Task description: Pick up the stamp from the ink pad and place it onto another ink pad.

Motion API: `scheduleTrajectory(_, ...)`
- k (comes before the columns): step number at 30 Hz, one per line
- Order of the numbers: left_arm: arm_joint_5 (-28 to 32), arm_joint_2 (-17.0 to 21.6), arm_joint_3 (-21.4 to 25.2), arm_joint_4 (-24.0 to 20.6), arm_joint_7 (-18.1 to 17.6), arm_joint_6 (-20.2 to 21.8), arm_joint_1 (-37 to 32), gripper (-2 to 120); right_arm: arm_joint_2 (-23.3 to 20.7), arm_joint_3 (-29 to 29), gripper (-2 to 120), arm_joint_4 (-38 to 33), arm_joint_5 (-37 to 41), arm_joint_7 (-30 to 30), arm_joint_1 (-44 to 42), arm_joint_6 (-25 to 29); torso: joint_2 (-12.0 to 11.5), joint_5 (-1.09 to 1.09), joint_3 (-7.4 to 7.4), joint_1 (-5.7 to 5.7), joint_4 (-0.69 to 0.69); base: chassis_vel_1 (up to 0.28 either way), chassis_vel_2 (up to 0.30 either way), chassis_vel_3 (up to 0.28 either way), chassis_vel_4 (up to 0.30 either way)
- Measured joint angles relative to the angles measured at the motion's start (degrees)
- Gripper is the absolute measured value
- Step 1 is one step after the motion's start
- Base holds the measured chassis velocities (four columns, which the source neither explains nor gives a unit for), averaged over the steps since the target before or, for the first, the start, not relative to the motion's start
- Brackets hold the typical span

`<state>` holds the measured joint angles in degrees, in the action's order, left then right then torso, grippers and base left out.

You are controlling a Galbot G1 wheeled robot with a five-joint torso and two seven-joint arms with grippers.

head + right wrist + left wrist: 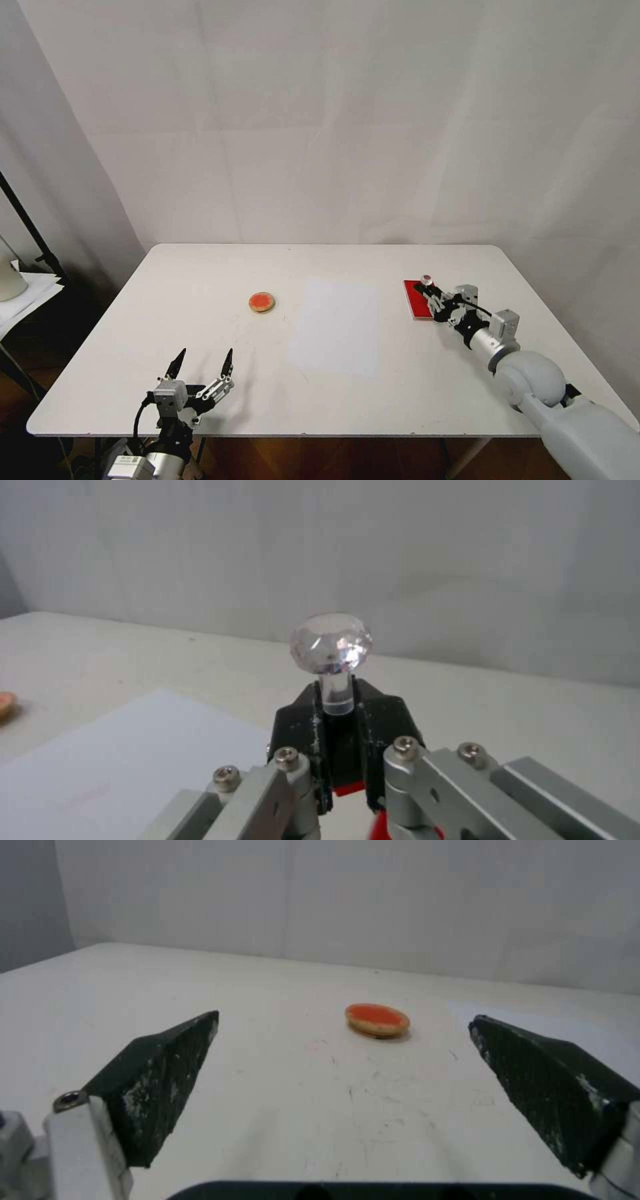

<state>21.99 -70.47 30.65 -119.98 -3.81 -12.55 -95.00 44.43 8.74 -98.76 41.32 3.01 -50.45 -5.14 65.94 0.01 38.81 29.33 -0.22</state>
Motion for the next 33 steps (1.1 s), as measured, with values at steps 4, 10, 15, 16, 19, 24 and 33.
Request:
scheduleTrajectory(4, 0.0, 0.0, 0.0, 0.0, 0.0, 0.0, 0.0, 100, -1.4, -11.4, 8, 0.5, 0.1, 3.7, 10.2, 0.7, 0.0, 0.01, 0.0, 0.0, 0.01, 0.0, 0.0, 0.0, 0.0)
scheduleTrajectory(10, 0.0, 0.0, 0.0, 0.0, 0.0, 0.0, 0.0, 100, 0.9, -22.1, 8, 4.1, 0.0, 5.3, 17.5, 0.5, 0.0, 0.02, 0.01, 0.01, 0.02, 0.0, 0.0, 0.0, 0.0)
scheduleTrajectory(15, 0.0, 0.0, 0.0, 0.0, 0.0, 0.0, 0.0, 100, 4.1, -28.1, 8, 8.5, 0.0, 4.8, 21.4, -0.4, 0.0, 0.01, 0.01, 0.01, 0.02, 0.0, 0.0, 0.0, 0.0)
scheduleTrajectory(16, 0.0, 0.0, 0.0, 0.0, 0.0, 0.0, 0.0, 100, 4.6, -28.7, 8, 9.3, 0.1, 4.6, 21.7, -0.6, 0.0, -0.01, 0.01, 0.01, 0.01, 0.0, 0.0, 0.0, 0.0)
scheduleTrajectory(19, 0.0, 0.0, 0.0, 0.0, 0.0, 0.0, 0.0, 100, 5.3, -29.3, 8, 10.3, 0.3, 4.3, 21.8, -0.7, 0.0, -0.01, 0.0, 0.01, 0.0, 0.0, 0.0, 0.0, 0.0)
scheduleTrajectory(24, 0.0, 0.0, 0.0, 0.0, 0.0, 0.0, 0.0, 100, 5.7, -29.6, 8, 10.9, 0.5, 4.2, 21.4, -0.8, 0.0, -0.01, 0.0, 0.0, 0.0, 0.0, 0.0, 0.0, 0.0)
scheduleTrajectory(33, 0.0, 0.0, 0.0, 0.0, 0.0, 0.0, 0.0, 100, 5.6, -29.3, 8, 10.5, 0.4, 4.2, 19.6, -0.6, 0.0, -0.01, -0.01, 0.0, 0.0, 0.0, 0.0, 0.0, 0.0)
